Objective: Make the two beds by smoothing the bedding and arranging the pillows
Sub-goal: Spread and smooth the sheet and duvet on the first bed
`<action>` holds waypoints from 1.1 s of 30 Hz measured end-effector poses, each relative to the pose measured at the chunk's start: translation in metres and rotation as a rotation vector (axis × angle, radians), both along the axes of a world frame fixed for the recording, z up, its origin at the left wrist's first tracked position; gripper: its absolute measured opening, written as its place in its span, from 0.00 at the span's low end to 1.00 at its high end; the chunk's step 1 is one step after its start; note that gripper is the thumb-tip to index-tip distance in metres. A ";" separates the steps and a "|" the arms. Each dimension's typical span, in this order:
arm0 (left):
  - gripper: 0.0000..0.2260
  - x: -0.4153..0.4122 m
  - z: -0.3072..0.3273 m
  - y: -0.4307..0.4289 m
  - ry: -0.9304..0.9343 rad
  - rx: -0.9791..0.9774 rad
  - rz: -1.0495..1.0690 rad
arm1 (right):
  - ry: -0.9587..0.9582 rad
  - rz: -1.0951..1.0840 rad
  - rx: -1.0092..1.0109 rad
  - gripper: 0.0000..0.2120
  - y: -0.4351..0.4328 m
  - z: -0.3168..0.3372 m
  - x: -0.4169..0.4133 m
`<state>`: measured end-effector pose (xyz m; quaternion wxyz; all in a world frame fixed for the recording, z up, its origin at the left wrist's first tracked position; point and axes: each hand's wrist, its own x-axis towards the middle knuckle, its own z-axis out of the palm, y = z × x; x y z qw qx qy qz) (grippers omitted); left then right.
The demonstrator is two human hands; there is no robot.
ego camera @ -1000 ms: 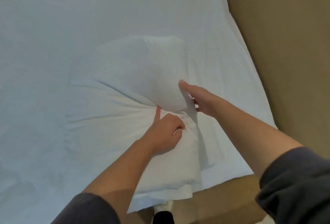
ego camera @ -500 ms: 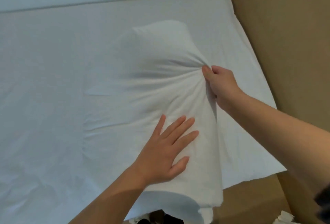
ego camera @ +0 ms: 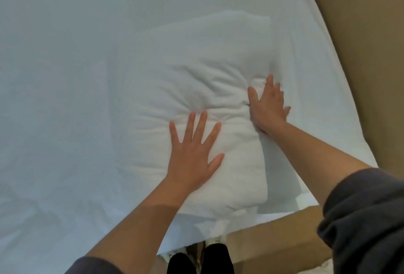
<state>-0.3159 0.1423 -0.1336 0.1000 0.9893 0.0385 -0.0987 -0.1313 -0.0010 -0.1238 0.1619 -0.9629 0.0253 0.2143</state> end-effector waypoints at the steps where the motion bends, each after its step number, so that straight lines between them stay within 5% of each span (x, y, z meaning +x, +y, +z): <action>1: 0.31 -0.008 0.006 0.003 0.028 -0.004 -0.010 | 0.019 0.045 0.005 0.34 -0.005 0.008 -0.007; 7: 0.39 -0.076 0.037 0.007 0.180 -0.006 -0.078 | 0.196 0.262 -0.009 0.37 -0.084 0.047 -0.096; 10: 0.41 -0.085 0.050 -0.020 0.166 -0.006 -0.150 | 0.335 -0.120 0.294 0.34 -0.131 0.055 -0.129; 15: 0.41 -0.051 0.065 -0.093 0.090 0.021 -0.235 | 0.581 -0.762 0.702 0.17 -0.176 0.043 -0.164; 20: 0.16 0.007 0.071 -0.131 0.133 0.105 -0.324 | 0.650 -0.869 1.013 0.14 -0.176 0.033 -0.193; 23: 0.04 0.021 0.087 -0.136 0.230 0.135 -0.343 | 0.592 -0.858 0.996 0.13 -0.172 0.040 -0.198; 26: 0.11 0.031 0.119 -0.135 -0.011 0.067 -0.378 | 0.407 -0.947 1.075 0.06 -0.155 0.055 -0.175; 29: 0.13 0.045 0.147 -0.141 -0.190 -0.061 -0.395 | 0.358 -1.106 1.261 0.12 -0.129 0.061 -0.138; 33: 0.09 0.053 0.115 -0.156 0.131 0.173 -0.429 | 0.334 -1.287 1.295 0.09 -0.146 0.046 -0.133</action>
